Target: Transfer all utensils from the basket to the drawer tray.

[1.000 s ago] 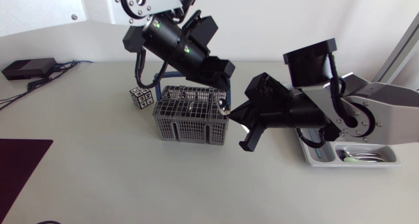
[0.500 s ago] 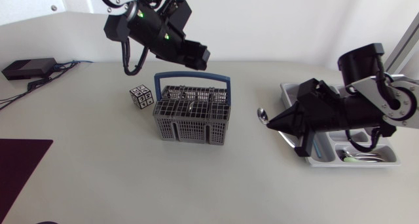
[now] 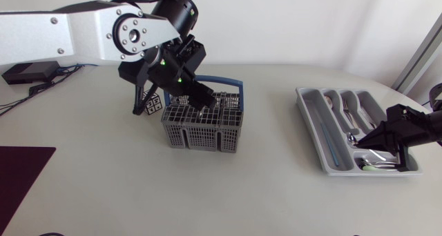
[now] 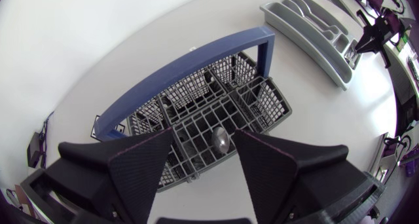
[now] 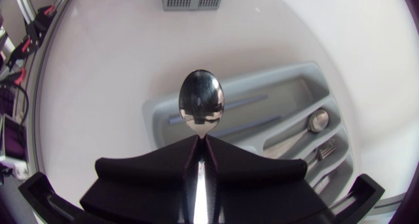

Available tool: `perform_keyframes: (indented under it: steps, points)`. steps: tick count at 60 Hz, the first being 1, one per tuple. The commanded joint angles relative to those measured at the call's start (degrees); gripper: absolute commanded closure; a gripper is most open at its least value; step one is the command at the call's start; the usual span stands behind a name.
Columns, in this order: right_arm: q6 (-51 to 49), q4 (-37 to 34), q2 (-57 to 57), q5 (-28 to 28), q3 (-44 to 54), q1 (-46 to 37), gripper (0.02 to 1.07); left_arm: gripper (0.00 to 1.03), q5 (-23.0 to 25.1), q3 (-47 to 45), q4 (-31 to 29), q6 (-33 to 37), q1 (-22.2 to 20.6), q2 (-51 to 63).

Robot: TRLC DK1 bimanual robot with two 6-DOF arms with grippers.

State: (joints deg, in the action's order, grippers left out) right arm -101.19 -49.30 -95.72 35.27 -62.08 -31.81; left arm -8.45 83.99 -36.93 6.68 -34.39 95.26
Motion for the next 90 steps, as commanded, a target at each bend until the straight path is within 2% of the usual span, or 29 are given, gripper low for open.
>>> perform_keyframes:
  steps: [1,8,19,30,34,36,45,54,57,60,71,76,90]
  points:
    - [-9.5,-1.2,-3.9,-2.2,-2.6,-2.7,1.01,0.37,-1.7,-1.7,0.7,1.1,-1.0,-1.2]
    - [-16.1,-1.2,-7.5,-7.6,-4.8,-5.5,1.01,0.37,-3.8,-2.3,0.7,0.9,-2.4,-1.1]
    - [-19.2,3.4,-12.0,-13.3,-5.5,-6.9,1.01,0.37,-4.9,-2.6,1.2,1.0,-3.0,-0.7]
    - [-20.3,8.3,-13.0,-14.9,-3.6,-7.0,0.99,0.37,-5.4,-2.8,1.2,1.0,-3.1,-0.5]
    - [-20.2,9.5,-12.5,-14.7,-3.0,-7.0,0.82,0.37,-5.4,-2.9,1.2,1.1,-3.2,-0.4]
    - [-20.2,9.6,-11.9,-14.6,-2.7,-7.0,0.77,0.37,-5.4,-3.0,1.2,1.1,-3.2,-0.3]
    - [-19.8,11.0,-8.9,-14.0,-1.1,-7.1,0.64,0.37,-5.5,-3.4,1.2,1.1,-3.4,-0.3]
    - [-18.2,11.4,-6.4,-12.7,-0.2,-6.9,0.63,0.39,-7.7,-3.6,1.1,1.1,-4.7,-0.4]
    - [-16.9,11.4,-5.4,-12.2,0.2,-6.5,0.63,0.39,-9.7,-3.2,1.1,1.3,-5.6,0.0]
    - [-15.3,11.4,-4.0,-11.1,0.8,-6.0,0.59,0.39,-12.0,-2.7,1.0,1.5,-7.0,1.2]
    - [-11.5,13.4,-1.5,-9.5,3.5,-3.8,0.59,0.41,-15.9,-1.4,0.7,2.2,-9.1,4.0]
    - [-9.6,14.2,-1.0,-8.9,3.9,-3.0,0.55,0.41,-17.7,-1.2,0.7,2.3,-9.6,5.5]
    - [-7.8,15.6,1.1,-7.8,6.4,-0.8,0.55,0.47,-24.3,0.0,0.9,2.4,-10.6,9.2]
